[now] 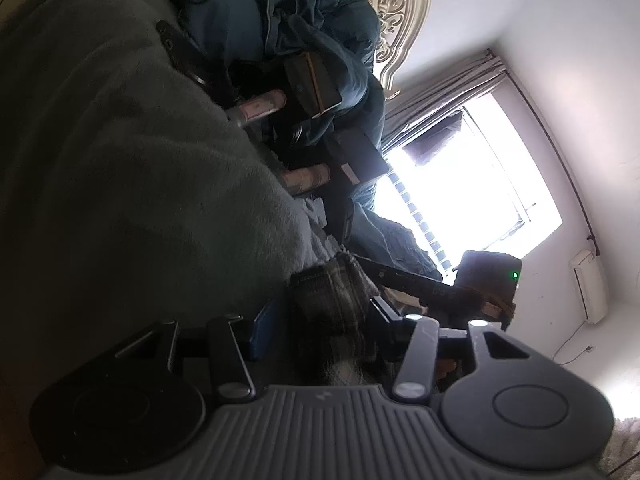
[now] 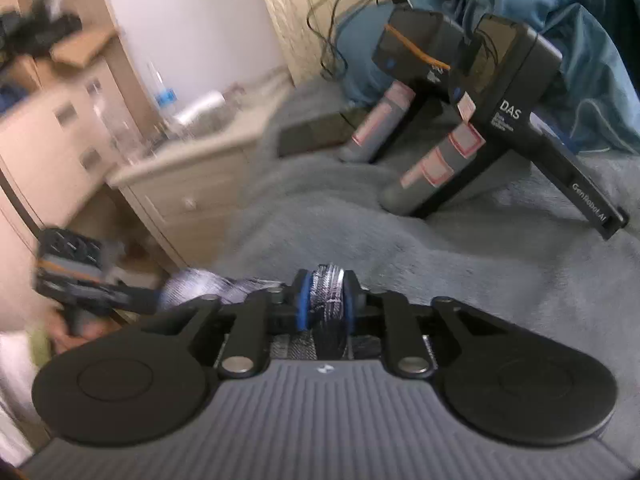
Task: Fold clothes
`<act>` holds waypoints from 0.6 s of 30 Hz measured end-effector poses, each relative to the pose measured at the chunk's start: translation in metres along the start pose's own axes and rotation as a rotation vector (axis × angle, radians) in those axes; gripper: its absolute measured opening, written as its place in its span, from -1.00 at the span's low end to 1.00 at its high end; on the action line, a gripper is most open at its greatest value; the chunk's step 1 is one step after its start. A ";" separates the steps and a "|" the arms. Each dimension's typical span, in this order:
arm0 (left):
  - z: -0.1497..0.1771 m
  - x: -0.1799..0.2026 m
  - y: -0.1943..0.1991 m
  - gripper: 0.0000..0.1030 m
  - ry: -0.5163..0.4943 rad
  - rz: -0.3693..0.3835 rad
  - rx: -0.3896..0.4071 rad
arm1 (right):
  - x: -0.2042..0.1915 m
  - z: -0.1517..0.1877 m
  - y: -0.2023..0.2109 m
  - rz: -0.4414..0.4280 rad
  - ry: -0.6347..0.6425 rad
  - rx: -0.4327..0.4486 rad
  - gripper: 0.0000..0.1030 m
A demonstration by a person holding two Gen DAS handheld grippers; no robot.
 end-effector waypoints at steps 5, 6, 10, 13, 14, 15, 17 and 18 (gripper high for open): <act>0.009 -0.004 -0.005 0.01 0.000 -0.013 -0.033 | 0.013 0.001 0.008 0.011 -0.006 -0.049 0.07; 0.010 -0.005 -0.008 0.01 0.002 -0.010 -0.035 | 0.016 0.002 0.008 -0.004 -0.018 -0.073 0.11; 0.011 -0.005 -0.010 0.03 -0.007 0.000 -0.033 | 0.034 0.007 -0.002 -0.131 -0.135 -0.176 0.22; 0.012 -0.005 -0.010 0.03 -0.012 0.008 -0.033 | 0.036 0.009 -0.005 -0.176 -0.168 -0.204 0.06; 0.012 -0.006 -0.011 0.03 -0.015 0.009 -0.033 | 0.030 0.007 -0.003 -0.179 -0.145 -0.201 -0.22; 0.012 -0.006 -0.011 0.03 -0.018 0.012 -0.033 | 0.022 0.005 0.002 -0.169 -0.114 -0.195 -0.29; 0.013 -0.006 -0.010 0.03 -0.022 0.018 -0.032 | 0.001 0.001 0.012 -0.115 -0.014 -0.176 -0.44; 0.013 -0.006 -0.010 0.03 -0.023 0.020 -0.031 | -0.011 0.000 0.018 -0.083 0.044 -0.163 -0.46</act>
Point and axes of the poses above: each gripper's, at about its wrist camera, not at the fingertips, and y roughly against the way its jaws point, x to its right, z to its underside, the point moved 4 cm from there along -y, roughly the way its jaws point, and after that the axes turned 11 degrees about y, right-handed, at the moved point
